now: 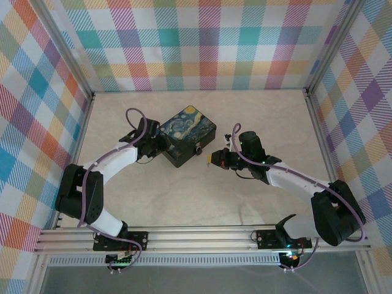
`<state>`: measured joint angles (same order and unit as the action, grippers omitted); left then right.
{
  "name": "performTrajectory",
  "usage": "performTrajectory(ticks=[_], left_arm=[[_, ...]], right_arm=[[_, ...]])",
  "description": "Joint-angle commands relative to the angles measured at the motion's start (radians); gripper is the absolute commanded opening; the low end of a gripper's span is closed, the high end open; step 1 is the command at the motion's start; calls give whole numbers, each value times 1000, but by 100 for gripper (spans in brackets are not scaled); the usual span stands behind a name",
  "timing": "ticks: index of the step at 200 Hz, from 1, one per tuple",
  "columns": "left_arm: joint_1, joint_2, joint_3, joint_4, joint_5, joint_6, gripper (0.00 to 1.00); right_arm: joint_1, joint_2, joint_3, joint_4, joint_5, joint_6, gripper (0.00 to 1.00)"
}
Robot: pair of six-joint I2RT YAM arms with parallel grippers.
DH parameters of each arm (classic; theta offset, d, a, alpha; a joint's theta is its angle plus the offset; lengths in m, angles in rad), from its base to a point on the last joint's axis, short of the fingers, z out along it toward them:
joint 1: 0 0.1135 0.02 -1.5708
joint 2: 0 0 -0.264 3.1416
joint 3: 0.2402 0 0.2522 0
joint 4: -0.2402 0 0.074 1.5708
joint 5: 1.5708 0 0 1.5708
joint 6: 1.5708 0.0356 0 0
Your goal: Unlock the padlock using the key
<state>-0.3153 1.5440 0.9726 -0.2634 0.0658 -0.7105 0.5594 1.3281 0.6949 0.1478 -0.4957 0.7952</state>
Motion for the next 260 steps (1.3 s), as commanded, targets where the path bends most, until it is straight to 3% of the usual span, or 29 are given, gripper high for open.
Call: performTrajectory(ticks=[1,35,70,91,121,137,152,168,200,231,260], left_arm=[[50,25,-25,70,38,49,33],[92,109,52,71,70,124,30],[122,241,196,57,173,168,28],[122,288,269,35,149,174,28],[105,310,382,-62,123,208,44],[56,257,412,-153,29,245,56],[-9,189,419,-259,-130,233,64],[-75,117,388,-319,-221,190,67],[-232,20,265,-293,-299,71,69],[-400,75,231,-241,-403,-27,69],[-452,206,270,-189,-428,-88,69]], right_arm=[[0,16,27,1,-24,-8,0],[0,29,32,16,-33,6,0],[0,12,40,-7,-31,4,0],[0,-9,42,-34,-26,-7,0],[-2,-35,42,-61,-26,-28,0],[-11,-55,41,-87,-22,-42,0],[-27,-73,33,-103,-22,-52,0],[-47,-82,20,-109,-35,-65,0],[-98,-109,-30,-110,-49,-79,0],[-171,-145,-61,-157,-66,-105,0],[-211,-171,-76,-203,-73,-126,0]])
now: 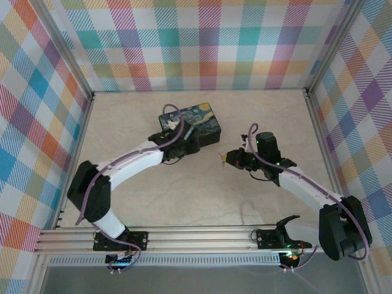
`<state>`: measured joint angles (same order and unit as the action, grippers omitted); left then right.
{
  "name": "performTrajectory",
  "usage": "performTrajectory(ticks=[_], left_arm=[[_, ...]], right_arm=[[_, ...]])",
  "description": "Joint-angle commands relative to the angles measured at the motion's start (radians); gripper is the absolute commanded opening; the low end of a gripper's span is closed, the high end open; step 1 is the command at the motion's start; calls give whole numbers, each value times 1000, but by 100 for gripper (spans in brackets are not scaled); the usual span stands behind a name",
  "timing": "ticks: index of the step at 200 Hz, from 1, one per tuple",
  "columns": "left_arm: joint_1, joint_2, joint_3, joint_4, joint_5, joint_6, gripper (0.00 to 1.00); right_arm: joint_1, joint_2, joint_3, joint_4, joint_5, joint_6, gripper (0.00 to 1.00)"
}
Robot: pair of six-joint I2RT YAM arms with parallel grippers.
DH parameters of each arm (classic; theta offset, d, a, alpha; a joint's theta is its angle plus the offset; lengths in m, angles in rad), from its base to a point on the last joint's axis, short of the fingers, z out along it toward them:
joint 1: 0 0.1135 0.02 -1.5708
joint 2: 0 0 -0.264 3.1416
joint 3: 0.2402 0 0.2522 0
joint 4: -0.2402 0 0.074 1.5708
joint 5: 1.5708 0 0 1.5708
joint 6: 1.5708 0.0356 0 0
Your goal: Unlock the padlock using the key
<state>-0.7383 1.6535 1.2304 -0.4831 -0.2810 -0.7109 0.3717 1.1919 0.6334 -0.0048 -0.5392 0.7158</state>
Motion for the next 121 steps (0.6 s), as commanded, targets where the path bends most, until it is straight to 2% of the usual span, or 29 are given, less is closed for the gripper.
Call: performTrajectory(ticks=[1,55,89,121], left_arm=[[-30,101,14,33,-81,-88,69],[-38,313,148,42,-162,-135,65],[-39,388,183,125,-139,-154,61],[-39,430,234,102,-230,-163,59]], right_arm=[[-23,-36,-17,-51,-30,-48,0],[-42,-98,-41,-99,-17,-67,0],[-47,-105,-55,-86,-28,-61,0],[-56,-79,-65,-57,-39,-42,0]])
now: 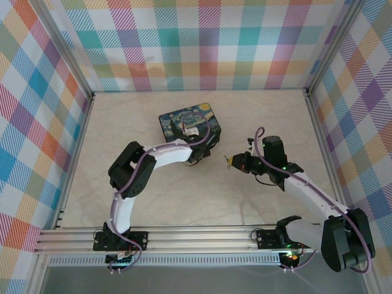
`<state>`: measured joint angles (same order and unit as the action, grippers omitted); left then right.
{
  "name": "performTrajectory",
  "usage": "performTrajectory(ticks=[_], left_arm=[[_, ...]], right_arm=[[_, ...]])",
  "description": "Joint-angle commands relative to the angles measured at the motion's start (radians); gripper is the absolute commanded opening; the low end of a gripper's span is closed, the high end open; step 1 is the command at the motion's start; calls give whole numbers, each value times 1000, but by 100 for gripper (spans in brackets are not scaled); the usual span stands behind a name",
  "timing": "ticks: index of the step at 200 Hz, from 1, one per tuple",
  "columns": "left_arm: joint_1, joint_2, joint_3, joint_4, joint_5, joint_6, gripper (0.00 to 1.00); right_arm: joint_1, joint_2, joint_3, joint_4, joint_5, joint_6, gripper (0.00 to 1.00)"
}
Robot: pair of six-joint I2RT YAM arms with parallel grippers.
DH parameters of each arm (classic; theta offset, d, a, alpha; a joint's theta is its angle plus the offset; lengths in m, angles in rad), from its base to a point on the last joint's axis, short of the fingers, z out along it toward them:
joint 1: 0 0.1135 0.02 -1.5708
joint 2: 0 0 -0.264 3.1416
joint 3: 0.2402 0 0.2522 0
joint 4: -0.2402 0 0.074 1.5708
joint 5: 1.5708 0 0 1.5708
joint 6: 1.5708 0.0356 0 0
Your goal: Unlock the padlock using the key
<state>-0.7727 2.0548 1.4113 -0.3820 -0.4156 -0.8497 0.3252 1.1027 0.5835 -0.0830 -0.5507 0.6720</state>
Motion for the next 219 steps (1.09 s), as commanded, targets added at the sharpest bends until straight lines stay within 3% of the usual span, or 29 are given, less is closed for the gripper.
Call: performTrajectory(ticks=[1,37,149,186,219], left_arm=[[-4,30,55,-1,-98,-25,58],[-3,55,78,0,-166,1,53],[3,71,112,-46,-233,50,28],[8,19,123,-115,-167,69,25],[25,-7,217,-244,-24,152,25]], right_arm=[[-9,11,-15,21,-28,2,0],[-11,15,-23,51,-36,11,0],[-12,40,-47,89,-61,24,0],[-12,31,-67,101,-50,29,0],[-11,13,-84,141,-55,36,0]])
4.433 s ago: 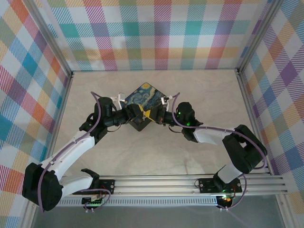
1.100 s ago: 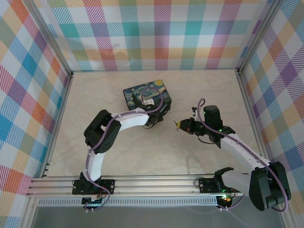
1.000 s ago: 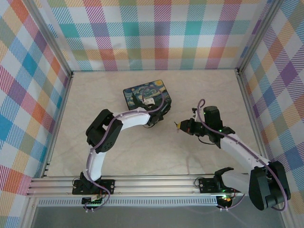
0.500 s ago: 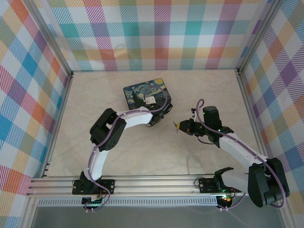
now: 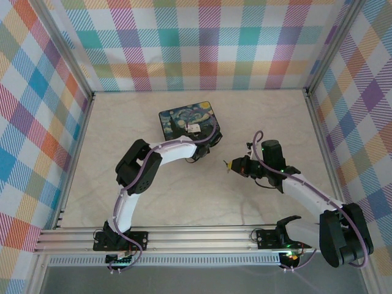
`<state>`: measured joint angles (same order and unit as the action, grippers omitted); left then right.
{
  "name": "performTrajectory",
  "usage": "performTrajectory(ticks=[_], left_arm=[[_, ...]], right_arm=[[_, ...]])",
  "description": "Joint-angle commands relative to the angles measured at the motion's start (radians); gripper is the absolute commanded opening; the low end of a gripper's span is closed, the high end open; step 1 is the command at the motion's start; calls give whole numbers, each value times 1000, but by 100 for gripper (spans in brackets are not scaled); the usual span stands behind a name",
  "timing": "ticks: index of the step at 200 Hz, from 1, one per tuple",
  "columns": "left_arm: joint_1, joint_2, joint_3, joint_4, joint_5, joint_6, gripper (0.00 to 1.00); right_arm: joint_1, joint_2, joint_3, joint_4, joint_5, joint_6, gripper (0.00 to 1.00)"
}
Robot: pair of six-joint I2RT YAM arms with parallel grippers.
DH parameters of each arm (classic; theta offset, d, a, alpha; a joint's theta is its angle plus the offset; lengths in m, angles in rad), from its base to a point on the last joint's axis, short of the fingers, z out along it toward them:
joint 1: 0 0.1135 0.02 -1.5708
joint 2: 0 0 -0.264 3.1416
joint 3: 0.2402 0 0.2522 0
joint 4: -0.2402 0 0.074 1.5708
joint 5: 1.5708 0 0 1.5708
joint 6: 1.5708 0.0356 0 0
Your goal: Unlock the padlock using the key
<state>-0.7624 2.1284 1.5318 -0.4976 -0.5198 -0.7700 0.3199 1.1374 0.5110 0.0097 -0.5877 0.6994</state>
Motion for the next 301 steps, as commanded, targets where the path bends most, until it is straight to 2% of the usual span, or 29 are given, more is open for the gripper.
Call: performTrajectory(ticks=[1,38,78,106,135,198,248,281,301], left_arm=[[15,-81,101,-133,84,76,25],[17,-92,217,-305,193,180,24],[12,-174,232,-436,211,202,22],[13,-225,234,-554,295,208,22],[13,-283,202,-652,371,157,22],[-2,-384,217,-809,471,36,24],[-24,-389,163,-807,633,-116,25],[-42,-334,258,-902,673,-127,27],[-42,-322,267,-925,710,-139,27]], right_arm=[[-6,-22,-11,46,-18,7,0],[-6,-52,15,6,-17,-20,0],[-5,-100,3,2,-21,-17,0],[-5,-128,33,-57,-44,-17,0],[-7,-181,85,-194,-45,-57,0],[-7,-209,142,-301,-108,-86,1],[-5,-231,167,-389,-97,-120,1],[-5,-232,136,-368,-134,-84,1],[-4,-234,145,-402,-105,-107,1]])
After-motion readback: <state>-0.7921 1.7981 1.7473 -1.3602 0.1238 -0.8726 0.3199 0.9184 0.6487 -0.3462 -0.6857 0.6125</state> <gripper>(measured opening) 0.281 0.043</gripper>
